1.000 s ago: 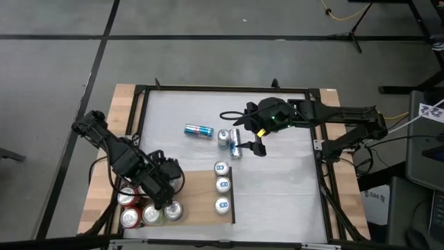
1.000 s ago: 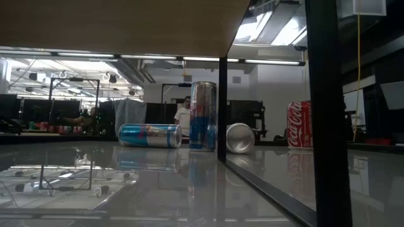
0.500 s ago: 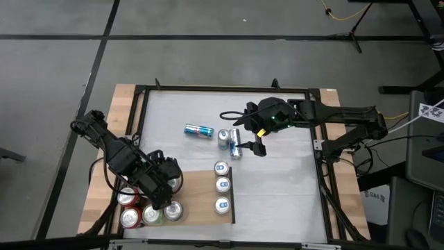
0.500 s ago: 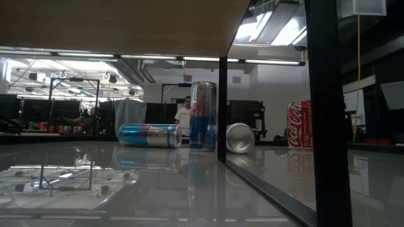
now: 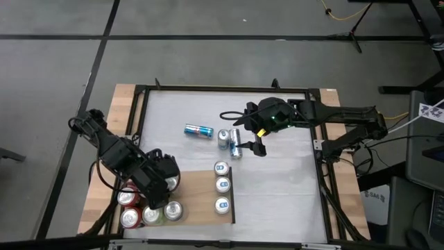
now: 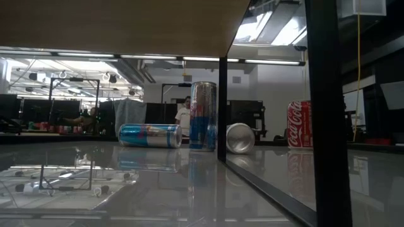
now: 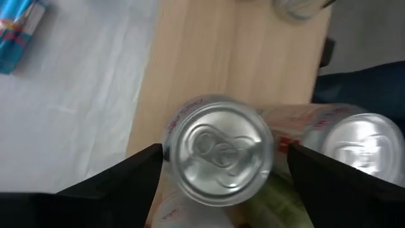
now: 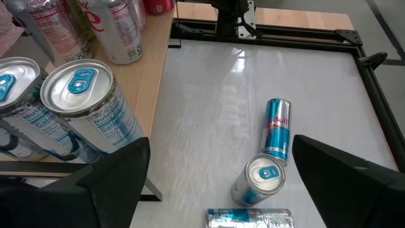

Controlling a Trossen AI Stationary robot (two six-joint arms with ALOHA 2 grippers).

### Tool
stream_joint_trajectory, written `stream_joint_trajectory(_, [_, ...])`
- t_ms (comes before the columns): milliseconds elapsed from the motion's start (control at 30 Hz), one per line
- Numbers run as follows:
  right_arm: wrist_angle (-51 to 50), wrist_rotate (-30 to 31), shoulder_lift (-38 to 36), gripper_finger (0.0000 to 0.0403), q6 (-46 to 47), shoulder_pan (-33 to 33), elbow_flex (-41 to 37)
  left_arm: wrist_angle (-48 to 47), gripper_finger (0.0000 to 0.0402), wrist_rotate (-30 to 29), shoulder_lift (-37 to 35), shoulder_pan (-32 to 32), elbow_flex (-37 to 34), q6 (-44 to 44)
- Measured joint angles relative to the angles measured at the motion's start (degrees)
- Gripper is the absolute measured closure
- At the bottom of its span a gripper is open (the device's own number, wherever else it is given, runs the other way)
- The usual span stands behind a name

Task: Place canned beverage on shelf
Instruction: Put the silver soda can on the shelf aligned with the silver soda can

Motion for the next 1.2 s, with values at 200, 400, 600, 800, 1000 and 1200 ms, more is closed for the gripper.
stream_joint_trajectory(200, [0.0, 0.0, 0.0, 0.0026, 0.0, 0.0, 0.0, 0.0, 0.0074, -1.4, 0.0, 0.0, 4.7, 0.2])
stream_joint_trajectory(400, [0.0, 0.0, 0.0, 0.0026, 0.0, 0.0, 0.0, -0.8, 0.0074, -9.2, 0.0, 0.9, 7.7, 0.4])
stream_joint_trajectory(600, [0.0, 0.0, 0.0, 0.0026, 0.0, 0.0, 0.0, -2.6, 0.0074, -12.9, -0.1, 4.3, 8.3, 5.1])
stream_joint_trajectory(800, [-0.4, 0.0, 0.0, 0.0026, 0.0, 0.0, 0.0, -5.0, 0.0074, -12.6, -0.1, 8.3, 7.7, 10.6])
stream_joint_trajectory(1000, [-0.4, 0.0, 0.0, 0.0026, 0.0, 0.0, 0.0, -5.0, 0.0074, -12.6, 0.0, 10.3, 5.8, 16.9])
stream_joint_trajectory(1200, [-0.4, 0.0, 0.0, 0.0026, 0.0, 0.0, 0.0, -5.0, 0.0074, -12.0, 0.0, 11.1, 2.4, 19.8])
